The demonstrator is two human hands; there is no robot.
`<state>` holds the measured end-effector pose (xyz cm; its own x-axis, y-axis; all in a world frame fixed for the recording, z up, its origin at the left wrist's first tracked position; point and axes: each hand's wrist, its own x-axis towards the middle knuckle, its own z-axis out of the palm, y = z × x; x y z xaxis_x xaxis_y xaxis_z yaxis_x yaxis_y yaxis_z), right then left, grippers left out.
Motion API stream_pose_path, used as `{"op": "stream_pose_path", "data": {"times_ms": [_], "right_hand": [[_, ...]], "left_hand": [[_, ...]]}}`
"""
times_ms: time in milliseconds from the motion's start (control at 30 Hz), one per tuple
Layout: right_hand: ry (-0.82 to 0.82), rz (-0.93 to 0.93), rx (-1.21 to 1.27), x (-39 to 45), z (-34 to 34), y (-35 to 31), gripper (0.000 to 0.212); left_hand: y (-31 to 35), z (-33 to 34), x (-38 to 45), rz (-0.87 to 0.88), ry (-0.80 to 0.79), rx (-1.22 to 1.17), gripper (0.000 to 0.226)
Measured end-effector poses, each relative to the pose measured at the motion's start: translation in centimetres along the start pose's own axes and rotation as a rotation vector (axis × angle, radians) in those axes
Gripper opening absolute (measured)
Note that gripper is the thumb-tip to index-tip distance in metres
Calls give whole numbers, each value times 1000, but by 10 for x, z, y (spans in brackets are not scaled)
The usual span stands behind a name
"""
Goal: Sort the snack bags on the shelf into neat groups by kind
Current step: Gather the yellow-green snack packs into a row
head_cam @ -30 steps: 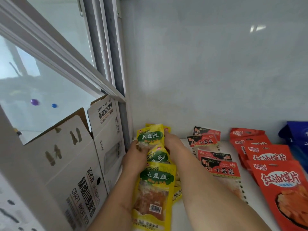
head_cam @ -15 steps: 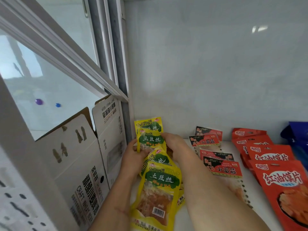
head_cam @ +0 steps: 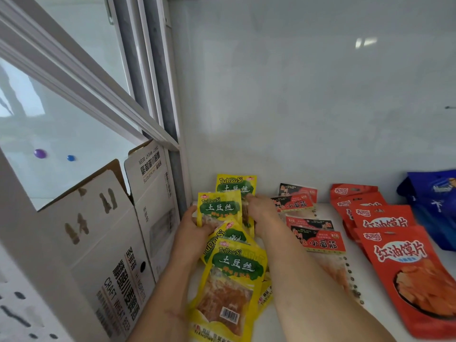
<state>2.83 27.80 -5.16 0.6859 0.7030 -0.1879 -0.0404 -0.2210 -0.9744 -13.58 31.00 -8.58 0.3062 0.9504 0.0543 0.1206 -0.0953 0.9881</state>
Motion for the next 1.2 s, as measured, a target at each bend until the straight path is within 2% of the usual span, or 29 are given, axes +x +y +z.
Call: {"op": "stream_pose_path", "data": {"times_ms": [67, 133, 200, 300, 400, 500, 667, 767, 867, 967, 1067, 1200], "right_hand": [[7, 29, 19, 1, 0, 3, 50], [7, 28, 13, 33, 3, 26, 62], [30, 16, -26, 35, 4, 29, 59], [52, -25, -170, -21, -4, -7, 50], [66, -17, -268, -21, -8, -7, 60], [52, -22, -352, -11, -4, 0, 52], [-12, -35, -473, -16, -2, -2, 39], [-4, -52, -527, -26, -1, -7, 39], [30, -76, -572, -40, -6, -6, 50], [-2, -129, -612, -58, -13, -1, 44], [8, -124, -654, -82, -20, 0, 40], [6, -109, -691, -105, -25, 3, 40]], "left_hand": [[-1, 1, 1, -4, -6, 37, 35], [-5, 3, 7, 2, -14, 90, 42], [-3, 7, 12, 32, 0, 137, 48], [4, 14, 17, 61, 13, 157, 53], [2, 21, 20, 51, -19, 239, 62], [-4, 25, 25, 34, -49, 387, 75], [-2, 26, 22, 32, -68, 557, 61], [-1, 25, 20, 25, -83, 522, 59], [7, 23, 17, 17, -39, 412, 62], [15, 19, 13, 48, 22, 396, 55], [22, 8, -10, 61, 9, 494, 64], [26, -6, -65, 22, -144, 776, 76]]}}
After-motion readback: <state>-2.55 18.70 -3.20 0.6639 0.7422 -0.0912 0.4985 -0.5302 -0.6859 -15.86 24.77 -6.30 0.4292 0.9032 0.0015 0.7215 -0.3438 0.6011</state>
